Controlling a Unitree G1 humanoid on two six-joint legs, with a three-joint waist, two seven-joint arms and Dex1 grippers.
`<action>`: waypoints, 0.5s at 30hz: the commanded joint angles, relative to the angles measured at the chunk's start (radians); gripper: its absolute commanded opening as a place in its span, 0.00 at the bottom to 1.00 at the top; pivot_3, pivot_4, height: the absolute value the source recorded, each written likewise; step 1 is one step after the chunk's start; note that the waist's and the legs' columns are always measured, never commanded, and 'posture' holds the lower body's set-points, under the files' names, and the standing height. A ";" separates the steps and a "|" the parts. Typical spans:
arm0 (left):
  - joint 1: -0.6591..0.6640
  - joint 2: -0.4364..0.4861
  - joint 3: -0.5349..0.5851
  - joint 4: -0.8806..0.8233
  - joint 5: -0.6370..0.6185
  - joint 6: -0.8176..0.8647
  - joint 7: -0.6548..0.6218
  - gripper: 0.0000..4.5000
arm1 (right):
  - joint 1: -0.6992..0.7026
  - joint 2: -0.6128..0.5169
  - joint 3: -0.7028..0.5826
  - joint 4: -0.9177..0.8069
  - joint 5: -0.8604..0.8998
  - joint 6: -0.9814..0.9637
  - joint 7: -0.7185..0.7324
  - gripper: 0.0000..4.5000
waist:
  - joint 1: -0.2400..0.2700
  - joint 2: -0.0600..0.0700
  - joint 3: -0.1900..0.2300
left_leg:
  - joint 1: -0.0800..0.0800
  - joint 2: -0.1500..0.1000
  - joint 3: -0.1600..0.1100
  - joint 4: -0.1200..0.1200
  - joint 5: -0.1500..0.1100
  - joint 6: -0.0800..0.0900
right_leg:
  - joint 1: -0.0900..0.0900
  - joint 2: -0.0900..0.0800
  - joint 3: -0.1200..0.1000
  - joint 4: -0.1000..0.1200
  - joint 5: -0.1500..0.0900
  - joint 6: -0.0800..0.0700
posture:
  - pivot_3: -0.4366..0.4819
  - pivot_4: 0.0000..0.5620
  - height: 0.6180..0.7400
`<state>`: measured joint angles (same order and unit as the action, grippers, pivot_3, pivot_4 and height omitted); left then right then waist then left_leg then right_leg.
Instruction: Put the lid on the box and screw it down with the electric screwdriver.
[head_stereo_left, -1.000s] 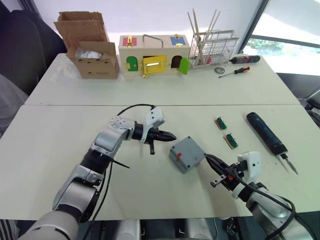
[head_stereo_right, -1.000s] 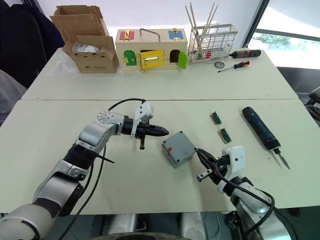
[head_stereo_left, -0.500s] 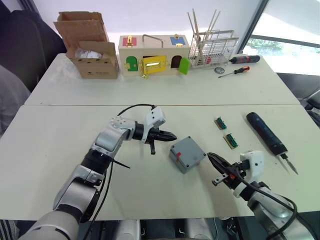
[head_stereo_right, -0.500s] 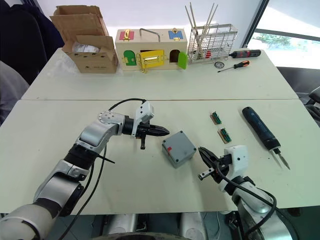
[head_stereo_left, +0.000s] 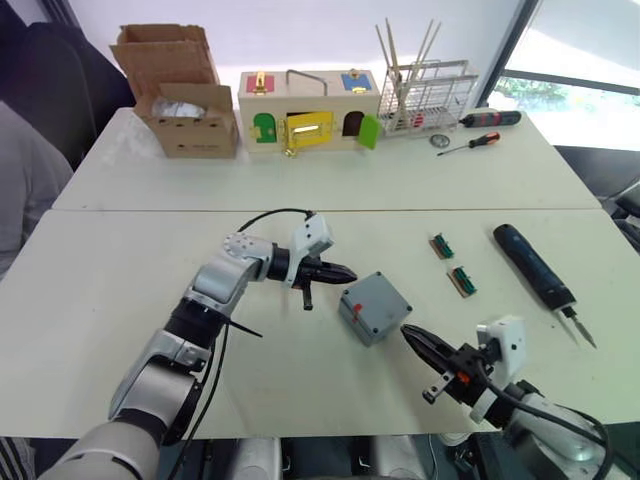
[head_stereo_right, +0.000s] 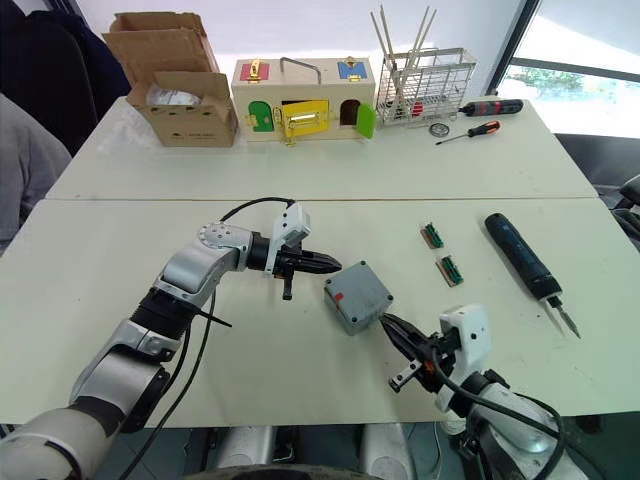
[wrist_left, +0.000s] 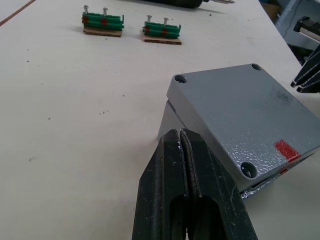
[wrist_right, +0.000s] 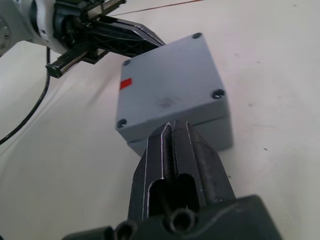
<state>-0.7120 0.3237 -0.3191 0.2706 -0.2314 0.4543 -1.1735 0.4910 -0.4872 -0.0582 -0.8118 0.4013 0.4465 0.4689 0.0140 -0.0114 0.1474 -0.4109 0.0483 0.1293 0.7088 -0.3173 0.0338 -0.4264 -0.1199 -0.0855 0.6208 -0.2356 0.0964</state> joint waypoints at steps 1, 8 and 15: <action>-0.008 0.002 0.022 -0.043 -0.020 0.006 -0.004 0.00 | -0.021 0.003 0.019 0.014 -0.008 -0.014 0.006 0.02 | 0.000 0.000 0.000 | 0.000 0.000 0.000 0.000 0.000 0.000 | 0.000 0.000 0.000 0.000 0.000 0.000 | 0.48 0.27 0.90; 0.015 0.011 0.017 -0.093 -0.027 0.040 -0.003 0.00 | -0.055 0.012 0.047 0.055 -0.024 -0.026 0.006 0.02 | -0.001 0.000 0.000 | 0.000 0.000 0.000 0.000 0.000 0.000 | 0.000 0.000 0.000 0.000 0.000 0.000 | 0.48 0.27 0.90; 0.029 0.013 0.007 -0.120 -0.031 0.058 0.000 0.00 | -0.055 0.007 0.029 0.037 -0.014 -0.013 0.000 0.02 | 0.000 0.000 0.000 | 0.000 0.000 0.000 0.000 0.000 0.000 | 0.000 0.000 0.000 0.000 0.000 0.000 | 0.48 0.27 0.90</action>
<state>-0.6794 0.3437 -0.3194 0.1911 -0.2453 0.5141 -1.1711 0.4379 -0.4823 -0.0117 -0.7412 0.3758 0.4432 0.4700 0.0137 -0.0111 0.1476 -0.4109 0.0482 0.1293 0.7091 -0.3171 0.0336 -0.4262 -0.1200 -0.0854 0.6210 -0.2355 0.0964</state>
